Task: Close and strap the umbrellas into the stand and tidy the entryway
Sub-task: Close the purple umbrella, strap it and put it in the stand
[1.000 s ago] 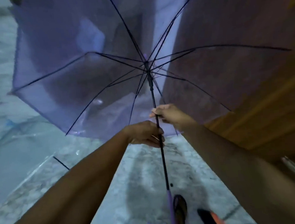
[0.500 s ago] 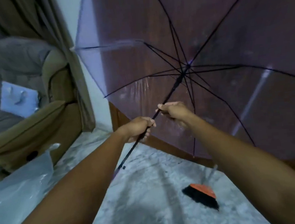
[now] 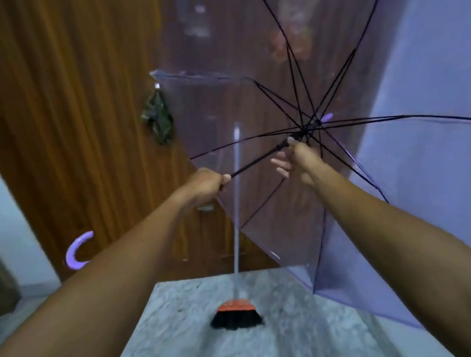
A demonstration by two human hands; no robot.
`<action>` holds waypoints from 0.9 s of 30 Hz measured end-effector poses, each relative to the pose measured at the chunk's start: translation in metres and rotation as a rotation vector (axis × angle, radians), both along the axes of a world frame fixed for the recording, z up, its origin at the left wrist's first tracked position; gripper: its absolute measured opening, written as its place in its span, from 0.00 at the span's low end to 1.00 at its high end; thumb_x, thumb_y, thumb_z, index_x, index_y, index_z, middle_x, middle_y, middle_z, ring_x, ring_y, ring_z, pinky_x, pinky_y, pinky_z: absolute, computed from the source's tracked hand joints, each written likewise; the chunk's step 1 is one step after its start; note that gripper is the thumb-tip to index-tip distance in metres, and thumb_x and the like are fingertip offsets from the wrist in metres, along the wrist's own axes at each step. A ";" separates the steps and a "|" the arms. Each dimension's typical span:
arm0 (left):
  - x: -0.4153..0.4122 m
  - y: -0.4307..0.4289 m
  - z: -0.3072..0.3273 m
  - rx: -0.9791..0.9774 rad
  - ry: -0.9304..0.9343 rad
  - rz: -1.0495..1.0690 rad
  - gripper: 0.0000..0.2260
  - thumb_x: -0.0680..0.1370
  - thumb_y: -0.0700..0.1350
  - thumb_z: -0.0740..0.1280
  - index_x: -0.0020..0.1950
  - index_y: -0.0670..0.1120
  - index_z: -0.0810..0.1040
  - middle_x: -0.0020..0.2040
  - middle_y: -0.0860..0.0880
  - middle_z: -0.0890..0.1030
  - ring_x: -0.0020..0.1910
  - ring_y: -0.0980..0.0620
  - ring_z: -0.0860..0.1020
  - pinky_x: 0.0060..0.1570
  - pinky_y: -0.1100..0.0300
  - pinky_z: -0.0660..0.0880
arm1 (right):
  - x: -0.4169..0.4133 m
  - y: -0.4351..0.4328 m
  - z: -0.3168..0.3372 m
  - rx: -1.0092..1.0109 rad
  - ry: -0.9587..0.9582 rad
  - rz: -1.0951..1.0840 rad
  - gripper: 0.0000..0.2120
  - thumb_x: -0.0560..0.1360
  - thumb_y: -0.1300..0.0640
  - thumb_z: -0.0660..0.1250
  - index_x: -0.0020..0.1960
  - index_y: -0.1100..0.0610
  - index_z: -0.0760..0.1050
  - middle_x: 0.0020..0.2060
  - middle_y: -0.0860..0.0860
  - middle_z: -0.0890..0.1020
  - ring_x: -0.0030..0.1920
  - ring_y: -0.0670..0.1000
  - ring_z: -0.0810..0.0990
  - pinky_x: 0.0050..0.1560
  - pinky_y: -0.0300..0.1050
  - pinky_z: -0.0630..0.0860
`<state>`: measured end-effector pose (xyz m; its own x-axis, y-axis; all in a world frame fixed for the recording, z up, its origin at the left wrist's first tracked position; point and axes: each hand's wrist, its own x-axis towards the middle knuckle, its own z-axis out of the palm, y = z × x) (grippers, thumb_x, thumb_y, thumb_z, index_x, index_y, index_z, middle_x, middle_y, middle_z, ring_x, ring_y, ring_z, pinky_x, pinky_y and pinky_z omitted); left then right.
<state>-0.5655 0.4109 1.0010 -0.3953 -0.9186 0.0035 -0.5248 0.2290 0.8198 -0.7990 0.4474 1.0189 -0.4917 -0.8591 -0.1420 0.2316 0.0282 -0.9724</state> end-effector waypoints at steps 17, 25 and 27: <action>-0.164 0.175 0.024 -0.083 -0.030 -0.674 0.25 0.84 0.57 0.55 0.28 0.50 0.62 0.26 0.51 0.60 0.25 0.53 0.56 0.28 0.61 0.59 | -0.200 0.232 0.057 -0.227 -0.191 -0.419 0.17 0.85 0.48 0.55 0.43 0.57 0.71 0.26 0.50 0.79 0.31 0.52 0.81 0.36 0.43 0.79; -0.188 0.189 0.043 -0.146 0.009 -0.665 0.26 0.85 0.56 0.55 0.28 0.49 0.61 0.27 0.50 0.60 0.24 0.54 0.57 0.28 0.61 0.58 | -0.207 0.248 0.071 -0.386 -0.234 -0.462 0.12 0.86 0.54 0.52 0.44 0.56 0.63 0.37 0.54 0.80 0.37 0.54 0.84 0.37 0.46 0.79; -0.193 0.189 0.051 -0.163 0.009 -0.654 0.25 0.85 0.56 0.55 0.28 0.49 0.61 0.26 0.50 0.60 0.23 0.54 0.57 0.26 0.62 0.58 | -0.198 0.244 0.076 -0.414 -0.272 -0.443 0.14 0.86 0.54 0.51 0.43 0.56 0.63 0.36 0.54 0.80 0.37 0.54 0.84 0.37 0.46 0.80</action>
